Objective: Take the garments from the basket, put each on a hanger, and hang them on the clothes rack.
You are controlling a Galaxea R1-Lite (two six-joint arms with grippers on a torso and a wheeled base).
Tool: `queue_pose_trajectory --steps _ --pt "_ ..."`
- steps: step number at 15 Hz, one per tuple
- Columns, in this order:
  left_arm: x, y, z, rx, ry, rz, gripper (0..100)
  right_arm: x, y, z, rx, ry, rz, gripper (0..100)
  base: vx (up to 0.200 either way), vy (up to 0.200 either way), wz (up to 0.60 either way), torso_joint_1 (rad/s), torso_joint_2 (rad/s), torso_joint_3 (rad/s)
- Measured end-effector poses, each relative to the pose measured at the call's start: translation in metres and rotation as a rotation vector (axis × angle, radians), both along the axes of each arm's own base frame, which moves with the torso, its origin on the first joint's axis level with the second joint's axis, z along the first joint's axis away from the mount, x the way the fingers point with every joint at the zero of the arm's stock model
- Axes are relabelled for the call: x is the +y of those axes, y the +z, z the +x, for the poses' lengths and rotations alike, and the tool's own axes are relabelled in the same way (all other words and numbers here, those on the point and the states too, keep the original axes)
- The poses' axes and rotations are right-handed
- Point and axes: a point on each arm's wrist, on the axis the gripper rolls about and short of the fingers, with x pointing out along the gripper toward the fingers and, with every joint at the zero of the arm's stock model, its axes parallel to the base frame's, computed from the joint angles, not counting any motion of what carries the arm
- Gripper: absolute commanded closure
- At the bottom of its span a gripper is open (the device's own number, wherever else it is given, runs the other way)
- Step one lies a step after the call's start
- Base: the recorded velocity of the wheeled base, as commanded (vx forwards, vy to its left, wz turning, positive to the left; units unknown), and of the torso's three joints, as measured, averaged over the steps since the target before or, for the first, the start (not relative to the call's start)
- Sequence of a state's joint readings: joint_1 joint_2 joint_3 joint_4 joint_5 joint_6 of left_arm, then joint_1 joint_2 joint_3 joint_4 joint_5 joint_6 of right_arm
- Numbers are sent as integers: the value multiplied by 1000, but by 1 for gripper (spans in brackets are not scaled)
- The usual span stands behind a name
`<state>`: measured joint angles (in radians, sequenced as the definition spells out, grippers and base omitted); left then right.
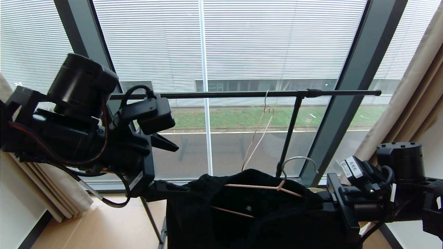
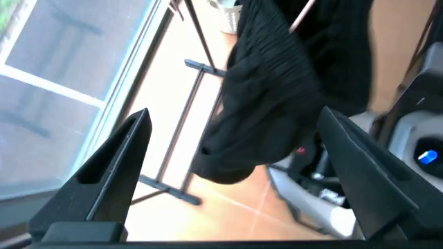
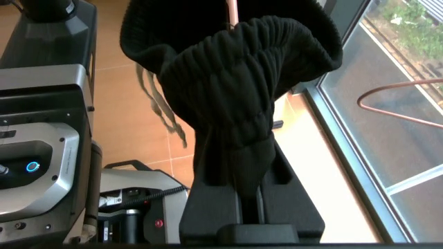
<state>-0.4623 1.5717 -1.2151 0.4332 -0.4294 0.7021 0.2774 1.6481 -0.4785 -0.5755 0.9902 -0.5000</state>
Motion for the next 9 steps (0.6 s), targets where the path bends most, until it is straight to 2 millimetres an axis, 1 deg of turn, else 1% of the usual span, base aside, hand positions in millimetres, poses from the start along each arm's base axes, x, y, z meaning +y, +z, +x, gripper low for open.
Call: queue_pose_trajectory --steps 2,3,6,9 --pt "-1 -12 7 -99 -110 60 0 0 0 -1 -1 0 1 100 0 0 0 0 0 0" --pt "-2 -18 11 -118 -161 54 0 -1 0 -2 0 0 0 100 0 0 0 0 0 0" --pt "-7 -32 17 -85 -192 51 0 -1 1 -3 -3 1 1 100 0 0 0 0 0 0" --pt "-16 -40 23 -77 -212 48 0 0 2 -5 -6 5 2 100 0 0 0 0 0 0"
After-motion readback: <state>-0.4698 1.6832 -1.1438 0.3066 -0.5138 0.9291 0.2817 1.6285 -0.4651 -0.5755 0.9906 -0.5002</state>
